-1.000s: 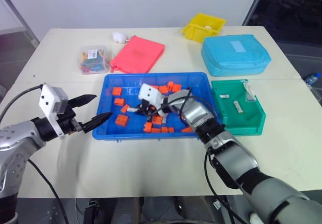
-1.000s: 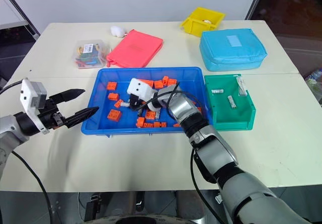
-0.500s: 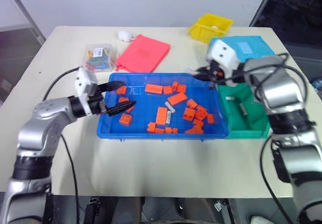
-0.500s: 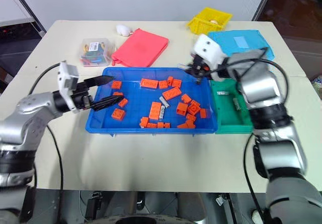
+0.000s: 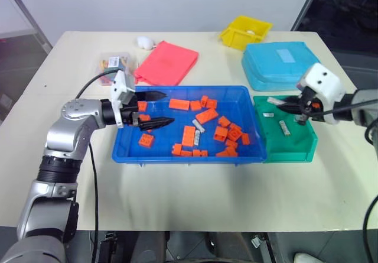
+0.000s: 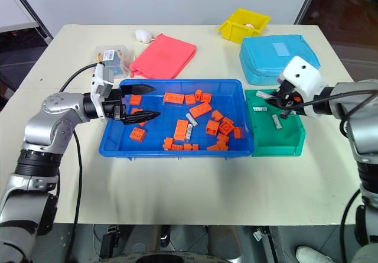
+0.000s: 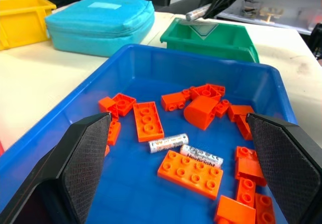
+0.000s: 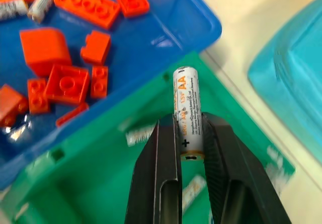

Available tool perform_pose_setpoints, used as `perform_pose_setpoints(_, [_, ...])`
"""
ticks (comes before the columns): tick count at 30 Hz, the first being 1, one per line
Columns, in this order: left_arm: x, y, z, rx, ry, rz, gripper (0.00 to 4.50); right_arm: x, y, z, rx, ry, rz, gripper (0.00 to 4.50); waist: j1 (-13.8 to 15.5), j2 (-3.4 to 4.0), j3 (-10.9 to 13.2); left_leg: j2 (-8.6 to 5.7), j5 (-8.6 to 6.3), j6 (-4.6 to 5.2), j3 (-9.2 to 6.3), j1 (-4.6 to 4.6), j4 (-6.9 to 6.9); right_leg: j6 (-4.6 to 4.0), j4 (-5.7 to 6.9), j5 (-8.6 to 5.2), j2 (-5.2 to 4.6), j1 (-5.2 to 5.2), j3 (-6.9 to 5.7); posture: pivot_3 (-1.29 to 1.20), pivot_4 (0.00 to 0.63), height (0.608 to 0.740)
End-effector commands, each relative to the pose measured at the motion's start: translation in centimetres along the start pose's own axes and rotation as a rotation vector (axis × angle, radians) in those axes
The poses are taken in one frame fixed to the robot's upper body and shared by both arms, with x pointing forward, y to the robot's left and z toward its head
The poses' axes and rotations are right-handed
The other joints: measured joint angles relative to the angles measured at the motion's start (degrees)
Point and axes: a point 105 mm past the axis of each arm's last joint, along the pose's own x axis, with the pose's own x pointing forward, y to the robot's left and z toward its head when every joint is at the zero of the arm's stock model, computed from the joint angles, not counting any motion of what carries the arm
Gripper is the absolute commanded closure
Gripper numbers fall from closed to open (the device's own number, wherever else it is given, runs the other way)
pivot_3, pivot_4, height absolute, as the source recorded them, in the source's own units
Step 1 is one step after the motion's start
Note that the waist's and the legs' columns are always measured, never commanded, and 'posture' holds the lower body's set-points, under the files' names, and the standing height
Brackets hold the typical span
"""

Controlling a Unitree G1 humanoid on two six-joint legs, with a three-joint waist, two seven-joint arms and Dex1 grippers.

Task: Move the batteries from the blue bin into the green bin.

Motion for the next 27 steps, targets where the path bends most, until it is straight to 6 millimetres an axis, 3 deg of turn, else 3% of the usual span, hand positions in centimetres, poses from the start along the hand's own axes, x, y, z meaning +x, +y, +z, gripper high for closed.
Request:
perform_pose_setpoints(1, [-0.4, 0.0, 1.2, 0.047, -0.018, 0.005, 0.00, -1.3, -1.3, -2.0, -0.032, 0.066, -0.068, 4.41, 0.10, 0.00, 0.00, -0.01, 0.00, 0.00, 0.02, 0.00, 0.00, 0.00, -0.01, 0.00, -0.03, 0.00, 0.00, 0.00, 0.150, 0.740])
perform_pose_setpoints(2, [-0.5, 0.0, 1.2, 0.047, -0.018, 0.007, 0.00, -1.4, -1.4, -2.5, -0.033, 0.080, -0.075, 4.41, 0.14, 0.00, 0.00, -0.02, 0.00, 0.00, 0.02, 0.00, 0.01, 0.00, -0.01, 0.00, -0.04, 0.01, 0.00, 0.00, 0.150, 0.740])
perform_pose_setpoints(6, [-0.9, -0.1, 1.3, 0.047, -0.013, 0.022, 0.00, -1.5, -1.9, -3.4, 0.003, 0.084, -0.083, 2.42, -0.18, 0.00, 0.00, -0.03, 0.00, 0.00, 0.03, 0.00, 0.04, 0.01, -0.01, 0.00, -0.06, 0.02, 0.01, 0.00, 0.150, 0.740])
perform_pose_setpoints(11, [-1.3, -0.2, 1.3, 0.045, 0.002, 0.036, 0.00, -1.2, -2.5, -2.5, -0.024, 0.065, -0.106, 0.02, -0.22, 0.00, 0.00, 0.00, 0.00, 0.00, 0.02, 0.05, 0.02, 0.01, 0.02, 0.00, -0.02, 0.02, 0.01, 0.00, 0.150, 0.740])
perform_pose_setpoints(13, [-1.4, -0.3, 1.3, 0.045, 0.004, 0.039, 0.00, -1.1, -2.8, -1.4, -0.062, 0.044, -0.120, 0.02, -0.15, 0.00, 0.00, -0.01, 0.00, 0.00, 0.03, 0.04, 0.03, 0.01, 0.02, 0.00, -0.04, 0.03, 0.01, 0.00, 0.150, 0.740])
perform_pose_setpoints(16, [-1.6, -0.3, 1.4, 0.047, 0.005, 0.050, 0.00, -0.5, -3.2, 2.9, -0.123, -0.077, -0.126, 0.02, -0.46, 0.02, 0.02, -0.01, 0.00, 0.00, 0.07, 0.05, 0.05, 0.01, 0.02, 0.01, -0.05, 0.01, 0.04, 0.00, 0.150, 0.740])
perform_pose_setpoints(20, [-1.8, -0.3, 1.6, 0.048, 0.006, 0.063, 0.00, 1.5, -1.3, 7.8, -0.134, -0.232, -0.033, 0.02, -0.25, 0.01, 0.01, 0.07, 0.00, 0.00, 0.01, 0.08, 0.02, 0.01, 0.05, 0.00, 0.05, 0.01, 0.03, 0.00, 0.150, 0.740])
perform_pose_setpoints(22, [-1.8, -0.4, 1.6, 0.049, 0.009, 0.067, 0.00, 2.4, -0.5, 8.9, -0.128, -0.269, 0.004, 0.02, -0.20, 0.01, 0.01, 0.10, 0.00, 0.00, -0.01, 0.07, 0.02, 0.00, 0.05, 0.00, 0.08, 0.02, 0.03, 0.00, 0.150, 0.740])
perform_pose_setpoints(27, [-2.5, -0.7, 1.4, 0.059, 0.033, 0.099, 0.00, 6.9, 3.7, 10.5, -0.103, -0.327, 0.143, 0.02, -0.05, 0.00, 0.01, 0.05, 0.00, 0.00, -0.01, -0.01, 0.03, 0.00, 0.04, 0.00, 0.02, 0.00, 0.02, 0.00, 0.150, 0.740])
